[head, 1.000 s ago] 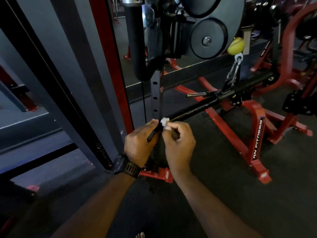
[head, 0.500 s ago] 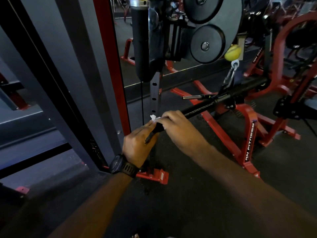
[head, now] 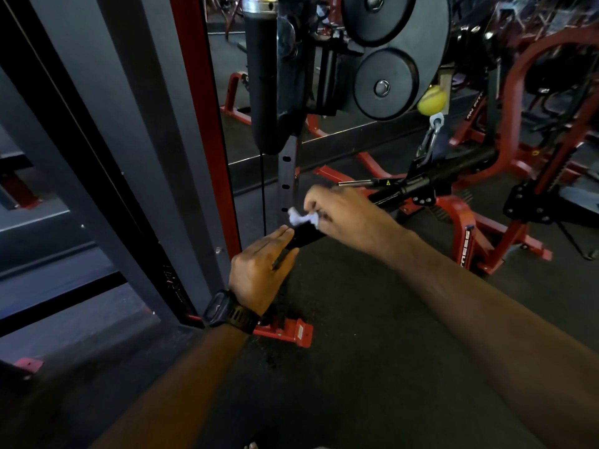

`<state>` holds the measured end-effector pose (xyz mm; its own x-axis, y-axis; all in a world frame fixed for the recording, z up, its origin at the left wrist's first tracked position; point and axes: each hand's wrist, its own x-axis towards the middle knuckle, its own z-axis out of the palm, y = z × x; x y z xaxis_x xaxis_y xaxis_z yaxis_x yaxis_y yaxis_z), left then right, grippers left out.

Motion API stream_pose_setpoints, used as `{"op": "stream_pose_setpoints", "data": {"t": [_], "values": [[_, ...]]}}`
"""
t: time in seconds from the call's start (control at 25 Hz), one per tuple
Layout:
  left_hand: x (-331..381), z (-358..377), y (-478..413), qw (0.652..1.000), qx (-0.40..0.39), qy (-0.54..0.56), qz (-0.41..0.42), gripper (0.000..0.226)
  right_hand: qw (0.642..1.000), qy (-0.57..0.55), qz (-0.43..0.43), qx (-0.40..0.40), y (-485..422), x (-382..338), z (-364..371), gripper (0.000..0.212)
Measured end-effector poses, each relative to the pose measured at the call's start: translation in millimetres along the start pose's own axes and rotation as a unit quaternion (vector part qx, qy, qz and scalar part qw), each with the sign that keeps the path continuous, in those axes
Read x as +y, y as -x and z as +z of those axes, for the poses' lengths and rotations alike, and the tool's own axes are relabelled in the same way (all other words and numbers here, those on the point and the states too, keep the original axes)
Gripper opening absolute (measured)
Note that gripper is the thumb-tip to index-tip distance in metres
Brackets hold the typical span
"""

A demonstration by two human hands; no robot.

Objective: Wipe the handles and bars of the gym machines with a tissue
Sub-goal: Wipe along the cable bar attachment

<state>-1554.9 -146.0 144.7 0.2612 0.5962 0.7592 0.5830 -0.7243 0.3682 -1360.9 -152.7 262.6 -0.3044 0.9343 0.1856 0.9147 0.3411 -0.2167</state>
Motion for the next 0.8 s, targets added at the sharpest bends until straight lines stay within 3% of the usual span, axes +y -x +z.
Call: {"op": "stream_pose_setpoints", "data": {"t": [0.08, 0.16, 0.28, 0.48, 0.68, 0.8], "values": [[0, 1, 0, 1.0, 0.0, 0.0, 0.005, 0.038, 0.999, -0.012, -0.042, -0.013, 2, -4, 7, 0.017], [-1, 0, 0, 1.0, 0.004, -0.009, 0.011, 0.038, 0.996, -0.014, -0.08, -0.037, 4, -1, 12, 0.03], [-1, 2, 1, 1.0, 0.0, -0.013, 0.012, 0.038, 0.986, 0.078, -0.128, -0.078, 2, 13, 8, 0.045], [3, 7, 7, 1.0, 0.003, -0.012, 0.015, 0.035, 0.988, 0.082, -0.095, -0.086, -7, 29, 1, 0.024], [-2, 9, 4, 1.0, -0.003, 0.0, 0.018, 0.035, 0.992, -0.018, -0.096, -0.083, -8, 22, 4, 0.017], [-3, 11, -1, 1.0, 0.001, -0.005, 0.023, 0.036, 0.993, 0.014, -0.081, -0.082, -14, 41, -5, 0.016]]}}
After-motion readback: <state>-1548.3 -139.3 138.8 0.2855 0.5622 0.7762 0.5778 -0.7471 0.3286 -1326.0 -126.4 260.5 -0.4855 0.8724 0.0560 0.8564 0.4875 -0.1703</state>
